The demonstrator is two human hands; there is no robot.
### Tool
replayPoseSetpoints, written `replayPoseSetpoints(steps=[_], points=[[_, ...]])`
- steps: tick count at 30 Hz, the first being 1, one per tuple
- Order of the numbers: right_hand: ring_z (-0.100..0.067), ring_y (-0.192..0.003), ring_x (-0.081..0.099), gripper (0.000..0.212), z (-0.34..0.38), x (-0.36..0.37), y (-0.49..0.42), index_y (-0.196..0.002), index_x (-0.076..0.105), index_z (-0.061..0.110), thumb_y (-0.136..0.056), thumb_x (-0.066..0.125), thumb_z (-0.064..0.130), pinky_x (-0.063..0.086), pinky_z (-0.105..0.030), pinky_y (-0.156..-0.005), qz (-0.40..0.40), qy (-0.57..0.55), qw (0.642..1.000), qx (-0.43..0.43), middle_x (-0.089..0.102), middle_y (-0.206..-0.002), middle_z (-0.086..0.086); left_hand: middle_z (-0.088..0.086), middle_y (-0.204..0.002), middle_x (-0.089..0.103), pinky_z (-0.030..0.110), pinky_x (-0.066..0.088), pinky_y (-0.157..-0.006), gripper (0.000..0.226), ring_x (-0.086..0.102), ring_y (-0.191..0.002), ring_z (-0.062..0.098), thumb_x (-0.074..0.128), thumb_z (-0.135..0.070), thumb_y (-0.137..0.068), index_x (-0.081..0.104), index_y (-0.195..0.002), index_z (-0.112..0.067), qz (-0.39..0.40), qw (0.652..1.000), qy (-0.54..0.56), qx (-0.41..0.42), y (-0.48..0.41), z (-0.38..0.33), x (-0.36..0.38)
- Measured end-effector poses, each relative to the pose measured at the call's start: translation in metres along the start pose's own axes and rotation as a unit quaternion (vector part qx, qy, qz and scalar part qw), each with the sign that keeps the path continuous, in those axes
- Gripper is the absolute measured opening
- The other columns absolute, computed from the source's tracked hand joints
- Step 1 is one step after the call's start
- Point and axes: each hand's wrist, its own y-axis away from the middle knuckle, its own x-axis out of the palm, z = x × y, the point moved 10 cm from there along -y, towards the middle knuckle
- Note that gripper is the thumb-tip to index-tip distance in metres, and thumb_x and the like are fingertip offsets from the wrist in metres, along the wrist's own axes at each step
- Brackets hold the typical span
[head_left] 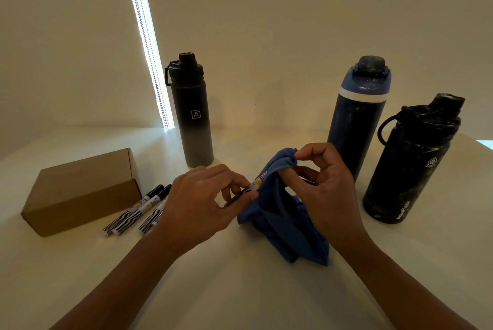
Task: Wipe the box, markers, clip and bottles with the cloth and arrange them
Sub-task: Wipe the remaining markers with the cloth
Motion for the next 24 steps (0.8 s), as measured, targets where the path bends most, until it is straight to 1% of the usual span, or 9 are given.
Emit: replayPoseSetpoints(steps=[4, 7, 9, 11, 13, 16, 19, 21, 24], points=[[-0.017, -0.089, 0.076, 0.022, 0.0, -0.002, -0.001, -0.104, 0.057, 0.022, -0.092, 0.074, 0.014, 0.064, -0.037, -0.079, -0.011, 0.007, 1.0, 0.002, 0.069, -0.103, 0.007, -0.019, -0.081, 0.068, 0.021, 0.055, -0.069, 0.024, 0.062, -0.069, 0.001, 0.075, -0.054, -0.091, 0.078, -0.099, -0.032, -0.001, 1.0, -0.004, 0.002, 0.0, 0.001, 0.0], [-0.016, -0.097, 0.075, 0.028, -0.002, -0.001, -0.001, -0.105, 0.057, 0.024, -0.088, 0.077, 0.017, 0.063, -0.036, -0.083, -0.007, 0.005, 1.0, 0.007, 0.067, -0.107, 0.01, -0.017, -0.08, 0.069, 0.018, 0.052, -0.07, 0.024, 0.06, -0.069, 0.001, 0.075, -0.052, -0.091, 0.078, -0.098, -0.03, -0.001, 1.0, -0.004, 0.012, 0.0, -0.001, 0.003], [-0.017, -0.099, 0.074, 0.03, -0.002, 0.0, 0.0, -0.105, 0.058, 0.024, -0.086, 0.08, 0.016, 0.063, -0.035, -0.085, 0.002, 0.008, 1.0, 0.008, 0.067, -0.11, 0.006, -0.017, -0.081, 0.07, 0.016, 0.051, -0.07, 0.026, 0.06, -0.069, 0.0, 0.073, -0.054, -0.092, 0.079, -0.099, -0.029, 0.002, 1.0, -0.009, 0.014, 0.001, -0.002, 0.004], [-0.02, -0.094, 0.075, 0.023, -0.002, -0.002, -0.001, -0.105, 0.057, 0.019, -0.09, 0.075, 0.014, 0.063, -0.036, -0.082, -0.004, -0.003, 1.0, 0.005, 0.068, -0.107, 0.001, -0.018, -0.082, 0.07, 0.019, 0.054, -0.069, 0.026, 0.061, -0.07, 0.0, 0.073, -0.054, -0.092, 0.079, -0.099, -0.029, -0.002, 1.0, -0.001, 0.009, 0.001, 0.0, 0.003], [-0.02, -0.095, 0.075, 0.015, -0.003, -0.005, -0.003, -0.108, 0.056, 0.013, -0.097, 0.065, 0.01, 0.064, -0.035, -0.08, -0.007, -0.023, 1.0, 0.007, 0.071, -0.105, -0.001, -0.017, -0.084, 0.071, 0.024, 0.056, -0.068, 0.025, 0.064, -0.07, 0.004, 0.078, -0.05, -0.091, 0.08, -0.1, -0.027, -0.012, 1.0, 0.018, 0.001, 0.0, 0.003, 0.0], [-0.019, -0.095, 0.075, 0.012, -0.013, -0.002, -0.001, -0.114, 0.055, 0.012, -0.103, 0.055, 0.009, 0.061, -0.028, -0.076, 0.002, -0.099, 0.993, 0.063, 0.075, -0.102, -0.001, -0.015, -0.086, 0.072, 0.025, 0.056, -0.067, 0.027, 0.064, -0.07, 0.005, 0.08, -0.049, -0.09, 0.08, -0.101, -0.024, -0.035, 0.999, 0.025, 0.003, -0.002, 0.001, -0.005], [-0.016, -0.084, 0.073, 0.013, -0.022, 0.0, 0.0, -0.117, 0.056, 0.013, -0.105, 0.05, 0.012, 0.058, -0.026, -0.07, 0.009, -0.138, 0.985, 0.104, 0.075, -0.093, -0.002, -0.014, -0.087, 0.072, 0.025, 0.056, -0.067, 0.028, 0.064, -0.07, 0.005, 0.079, -0.048, -0.091, 0.081, -0.101, -0.022, -0.041, 0.999, 0.028, 0.007, -0.001, 0.0, -0.006], [-0.015, -0.084, 0.072, 0.015, -0.022, 0.001, 0.0, -0.118, 0.057, 0.013, -0.104, 0.051, 0.016, 0.058, -0.027, -0.069, 0.012, -0.131, 0.986, 0.103, 0.074, -0.092, -0.001, -0.014, -0.086, 0.072, 0.025, 0.055, -0.066, 0.027, 0.063, -0.07, 0.006, 0.079, -0.048, -0.091, 0.08, -0.101, -0.023, -0.042, 0.999, 0.028, 0.008, 0.0, 0.001, -0.006], [-0.016, -0.095, 0.075, 0.021, -0.016, 0.003, 0.0, -0.117, 0.059, 0.018, -0.096, 0.062, 0.021, 0.062, -0.029, -0.078, 0.016, -0.109, 0.989, 0.096, 0.077, -0.102, 0.001, -0.014, -0.085, 0.071, 0.027, 0.056, -0.066, 0.028, 0.063, -0.07, 0.006, 0.079, -0.049, -0.091, 0.08, -0.1, -0.023, -0.045, 0.999, 0.018, 0.01, 0.001, 0.002, -0.005]])
